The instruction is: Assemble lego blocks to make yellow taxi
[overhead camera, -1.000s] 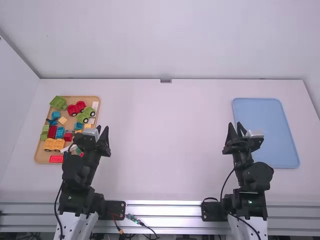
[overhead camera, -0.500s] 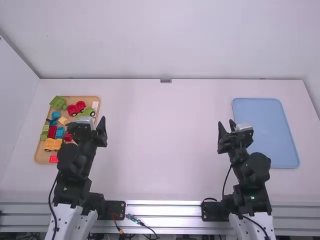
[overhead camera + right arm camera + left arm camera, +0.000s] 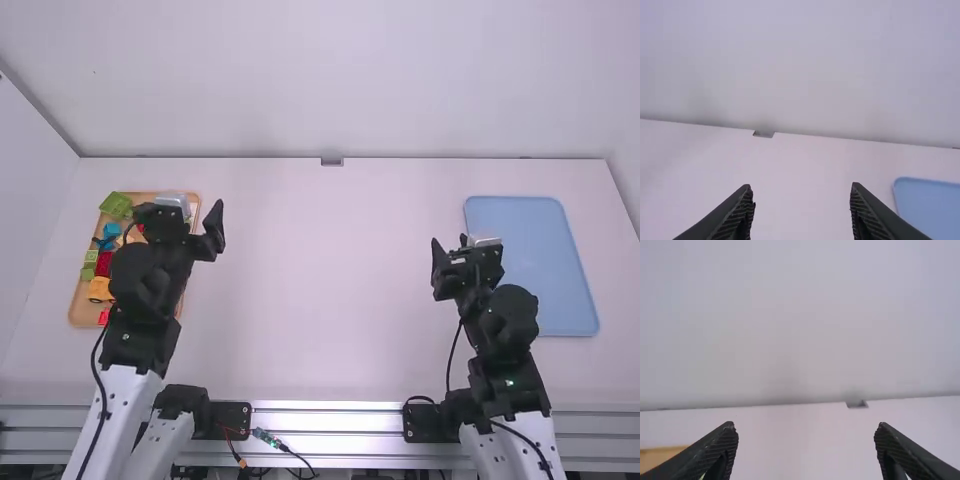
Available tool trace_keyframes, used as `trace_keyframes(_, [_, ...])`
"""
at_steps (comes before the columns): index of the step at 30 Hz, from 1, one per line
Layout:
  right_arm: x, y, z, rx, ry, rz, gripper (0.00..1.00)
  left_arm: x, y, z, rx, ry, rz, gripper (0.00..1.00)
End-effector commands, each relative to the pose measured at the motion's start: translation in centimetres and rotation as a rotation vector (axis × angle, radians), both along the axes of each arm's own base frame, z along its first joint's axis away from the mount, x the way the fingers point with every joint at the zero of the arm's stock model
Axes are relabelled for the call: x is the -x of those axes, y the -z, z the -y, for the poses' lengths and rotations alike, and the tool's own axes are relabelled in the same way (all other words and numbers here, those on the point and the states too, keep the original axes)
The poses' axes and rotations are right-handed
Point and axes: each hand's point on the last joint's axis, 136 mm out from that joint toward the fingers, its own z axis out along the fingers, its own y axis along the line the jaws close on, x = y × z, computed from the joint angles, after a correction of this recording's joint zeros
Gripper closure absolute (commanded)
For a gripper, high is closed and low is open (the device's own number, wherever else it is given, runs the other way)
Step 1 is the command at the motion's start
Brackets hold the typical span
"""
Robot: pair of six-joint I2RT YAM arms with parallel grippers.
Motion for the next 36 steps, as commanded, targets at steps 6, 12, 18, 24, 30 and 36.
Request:
trace_keyframes(6, [-0.9,-2.3,0.5,-0.058,0.034,-0.026,0.42,-1.9,2.7,0.1,0.035,-0.01,-0.104,0.17])
trace_keyframes(12, [-2.8,-4.7,1.1,-0.084,0.063,-0.029,0.31,-3.2,6.5,-1.6,0.107,-0.125,-0.229,0.07])
trace_keyframes(18, [-4.6,-6.7,0.9,-0.094,0.062,-0.03,0.21,-3.6,9.3,-1.9,0.151,-0.166,-0.323,0.01])
trace_keyframes(24, [-6.9,-6.3,-0.3,-0.08,0.022,-0.082,0.09,-3.8,10.5,-1.9,0.175,-0.176,-0.361,0.01])
trace_keyframes(30, [-8.9,-2.3,-0.8,-0.086,0.019,-0.207,0.01,-3.4,11.0,-3.4,0.236,-0.287,-0.37,0.01])
trace_keyframes(36, [-9.7,-0.7,-1.9,-0.053,-0.042,-0.303,0.01,-2.4,10.7,-5.5,0.263,-0.434,-0.421,0.01])
